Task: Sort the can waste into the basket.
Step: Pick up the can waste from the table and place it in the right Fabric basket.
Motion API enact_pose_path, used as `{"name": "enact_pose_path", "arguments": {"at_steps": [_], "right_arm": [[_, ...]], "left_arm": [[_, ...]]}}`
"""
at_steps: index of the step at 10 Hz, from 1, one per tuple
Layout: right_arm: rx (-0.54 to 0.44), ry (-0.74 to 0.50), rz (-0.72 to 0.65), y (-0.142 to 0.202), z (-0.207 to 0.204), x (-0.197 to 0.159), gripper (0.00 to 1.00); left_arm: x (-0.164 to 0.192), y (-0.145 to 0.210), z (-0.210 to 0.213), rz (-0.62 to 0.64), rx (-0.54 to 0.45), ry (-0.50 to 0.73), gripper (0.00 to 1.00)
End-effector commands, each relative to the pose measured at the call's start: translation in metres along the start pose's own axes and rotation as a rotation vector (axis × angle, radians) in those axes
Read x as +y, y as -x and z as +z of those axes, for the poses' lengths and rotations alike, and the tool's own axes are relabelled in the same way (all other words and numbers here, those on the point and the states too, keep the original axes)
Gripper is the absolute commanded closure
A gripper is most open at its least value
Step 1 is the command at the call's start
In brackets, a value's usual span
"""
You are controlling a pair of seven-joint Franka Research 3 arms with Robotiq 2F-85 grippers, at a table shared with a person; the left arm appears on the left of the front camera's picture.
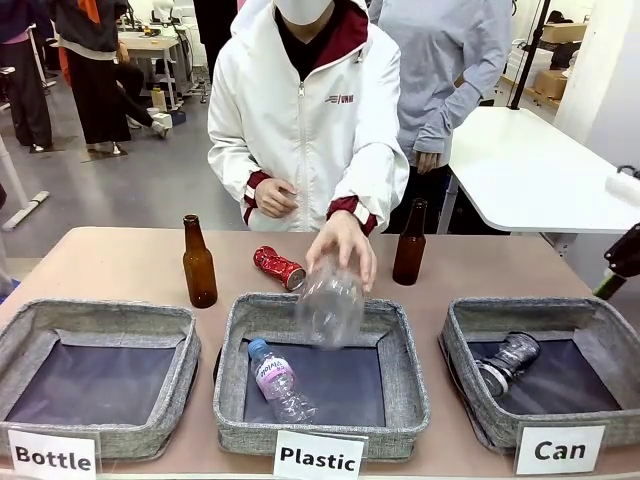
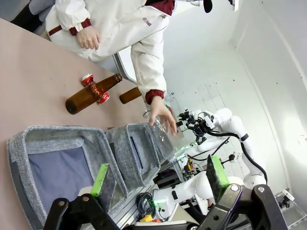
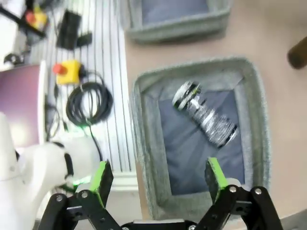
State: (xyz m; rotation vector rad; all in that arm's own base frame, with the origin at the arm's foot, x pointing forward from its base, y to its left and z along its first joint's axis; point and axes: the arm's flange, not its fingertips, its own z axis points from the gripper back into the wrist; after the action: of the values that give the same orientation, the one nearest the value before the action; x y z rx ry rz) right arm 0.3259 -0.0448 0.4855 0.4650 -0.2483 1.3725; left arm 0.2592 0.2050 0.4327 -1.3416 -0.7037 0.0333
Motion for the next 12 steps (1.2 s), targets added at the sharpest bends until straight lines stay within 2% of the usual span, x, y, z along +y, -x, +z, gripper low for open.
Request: {"name": "enact_pose_path", "arguments": {"at_steps": [1,2,3,5,6,7,8,10,12], "right_arm": [[-0.195,-0.022,-0.079,0.005,0.006,-0.008,0.00],[-0.437,-0.141,-0.230,0.013,0.016,-0.016,0.00],[-0.506,-0.119,-0.358,0.026,0.025,-0.024,0.00],[-0.634,-0.195,-0.450,0.059,0.037,-0.036,0.00],[-0.827,-0.187,-0.559,0.079,0.037,-0.045,0.00],[-0.940,-0.231,-0.648,0.087,0.029,-0.054,0.00],[-0.964,-0.326,-0.758,0.089,0.020,-0.064,0.00],[-0.942,-0.391,-0.910,0.088,0.014,-0.075,0.00],[-0.806,-0.434,-0.969,0.078,0.004,-0.087,0.00]], "left_arm": [[0.000,0.000,0.000,-0.007,-0.004,-0.003,0.00],[0.000,0.000,0.000,-0.007,-0.004,-0.003,0.00],[0.000,0.000,0.000,-0.007,-0.004,-0.003,0.00],[0.000,0.000,0.000,-0.007,-0.004,-0.003,0.00],[0.000,0.000,0.000,-0.007,-0.004,-0.003,0.00],[0.000,0.000,0.000,-0.007,-0.004,-0.003,0.00],[0.000,0.000,0.000,-0.007,-0.004,-0.003,0.00],[0.000,0.000,0.000,-0.007,-0.004,-0.003,0.00],[0.000,0.000,0.000,-0.007,-0.004,-0.003,0.00]]}}
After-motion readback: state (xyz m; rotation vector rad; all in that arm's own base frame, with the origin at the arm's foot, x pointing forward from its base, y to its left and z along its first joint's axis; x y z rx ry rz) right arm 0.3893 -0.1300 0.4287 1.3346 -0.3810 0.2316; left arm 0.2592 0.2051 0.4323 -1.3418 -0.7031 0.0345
